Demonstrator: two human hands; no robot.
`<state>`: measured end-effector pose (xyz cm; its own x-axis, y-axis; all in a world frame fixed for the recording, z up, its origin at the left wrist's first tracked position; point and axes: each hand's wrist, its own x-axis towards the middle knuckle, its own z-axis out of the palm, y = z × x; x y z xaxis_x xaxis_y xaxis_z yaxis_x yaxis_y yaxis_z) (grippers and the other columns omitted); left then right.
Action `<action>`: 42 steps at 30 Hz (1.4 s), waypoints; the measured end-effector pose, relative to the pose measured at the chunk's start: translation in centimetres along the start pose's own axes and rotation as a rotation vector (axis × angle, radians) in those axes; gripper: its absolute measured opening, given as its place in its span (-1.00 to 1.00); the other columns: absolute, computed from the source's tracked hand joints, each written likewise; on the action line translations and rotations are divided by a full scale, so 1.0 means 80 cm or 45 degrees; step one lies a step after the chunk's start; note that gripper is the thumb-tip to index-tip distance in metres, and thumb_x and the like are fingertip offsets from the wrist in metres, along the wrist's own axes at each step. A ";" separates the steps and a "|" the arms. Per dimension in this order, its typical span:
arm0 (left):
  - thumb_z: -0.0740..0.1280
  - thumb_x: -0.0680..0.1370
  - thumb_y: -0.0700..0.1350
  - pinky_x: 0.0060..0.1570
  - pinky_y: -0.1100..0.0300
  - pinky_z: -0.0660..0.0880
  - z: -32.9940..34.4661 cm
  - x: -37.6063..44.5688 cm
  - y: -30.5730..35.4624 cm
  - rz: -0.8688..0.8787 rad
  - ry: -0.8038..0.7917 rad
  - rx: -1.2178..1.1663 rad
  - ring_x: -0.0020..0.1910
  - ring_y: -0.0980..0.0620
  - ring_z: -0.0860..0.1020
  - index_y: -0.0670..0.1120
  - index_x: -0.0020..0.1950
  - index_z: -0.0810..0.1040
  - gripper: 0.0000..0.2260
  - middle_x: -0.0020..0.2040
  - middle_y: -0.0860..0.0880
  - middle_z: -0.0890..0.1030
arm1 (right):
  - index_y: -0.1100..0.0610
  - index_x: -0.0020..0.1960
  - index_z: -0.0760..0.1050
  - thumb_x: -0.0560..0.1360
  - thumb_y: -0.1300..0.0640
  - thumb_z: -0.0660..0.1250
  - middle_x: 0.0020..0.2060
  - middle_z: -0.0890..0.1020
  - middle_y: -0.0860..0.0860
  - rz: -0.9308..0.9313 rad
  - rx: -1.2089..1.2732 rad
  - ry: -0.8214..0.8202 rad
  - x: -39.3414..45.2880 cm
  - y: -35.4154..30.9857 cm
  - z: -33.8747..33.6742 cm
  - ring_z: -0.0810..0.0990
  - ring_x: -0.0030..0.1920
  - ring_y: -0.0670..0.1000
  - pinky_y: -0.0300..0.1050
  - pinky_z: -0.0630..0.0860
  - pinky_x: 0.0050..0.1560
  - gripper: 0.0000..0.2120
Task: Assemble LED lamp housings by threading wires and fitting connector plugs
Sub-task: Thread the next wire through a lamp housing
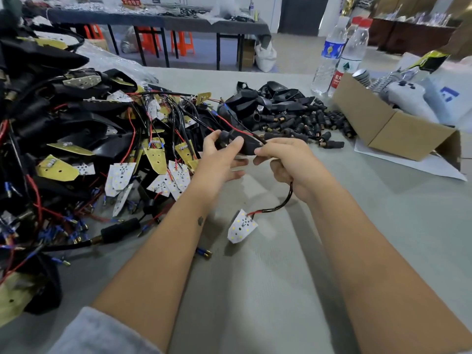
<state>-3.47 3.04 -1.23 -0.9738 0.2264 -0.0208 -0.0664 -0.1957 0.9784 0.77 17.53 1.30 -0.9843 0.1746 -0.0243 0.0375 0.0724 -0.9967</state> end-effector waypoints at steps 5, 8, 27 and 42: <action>0.35 0.58 -0.16 -0.23 0.18 0.53 -0.005 0.002 -0.002 0.015 0.016 -0.065 -0.18 0.06 0.58 -0.03 0.43 0.30 -0.55 0.00 -0.05 0.60 | 0.05 -0.25 0.61 0.54 -0.05 0.33 -0.46 0.40 -0.04 -0.002 0.123 0.113 0.004 0.010 -0.005 0.16 -0.54 -0.11 -0.27 0.04 -0.55 -0.74; 0.36 0.55 -0.26 -0.16 0.18 0.57 -0.005 0.002 -0.003 0.033 0.041 -0.121 -0.13 0.05 0.60 -0.03 0.35 0.32 -0.57 0.01 -0.03 0.60 | 0.05 -0.21 0.62 0.56 -0.07 0.32 -0.57 0.29 -0.19 -0.081 0.081 0.343 0.004 0.025 -0.005 0.21 -0.57 -0.17 -0.32 0.14 -0.49 -0.73; 0.30 0.48 -0.49 0.04 0.16 0.59 -0.007 -0.005 -0.002 0.158 -0.028 -0.143 -0.06 0.07 0.59 0.01 0.16 0.49 -0.56 -0.01 -0.01 0.61 | -0.01 -0.28 0.61 0.50 0.07 0.37 -0.55 0.48 -0.24 -0.230 -0.333 0.459 0.003 0.047 -0.009 0.42 -0.47 -0.25 -0.22 0.40 -0.31 -0.81; 0.38 0.44 -0.45 -0.13 0.40 0.49 0.000 -0.013 -0.006 0.280 -0.253 0.334 -0.08 0.15 0.64 -0.08 0.18 0.51 -0.59 0.11 -0.05 0.63 | 0.00 0.37 0.46 0.63 0.09 0.15 0.23 0.59 -0.04 -0.383 -0.851 0.354 -0.006 0.044 0.008 0.51 0.24 0.00 -0.02 0.43 0.24 -0.67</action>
<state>-2.44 2.89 -1.70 -0.8958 0.3917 0.2100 0.2218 -0.0152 0.9750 1.24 17.10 -2.24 -0.8926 0.2868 0.3479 -0.0415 0.7160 -0.6968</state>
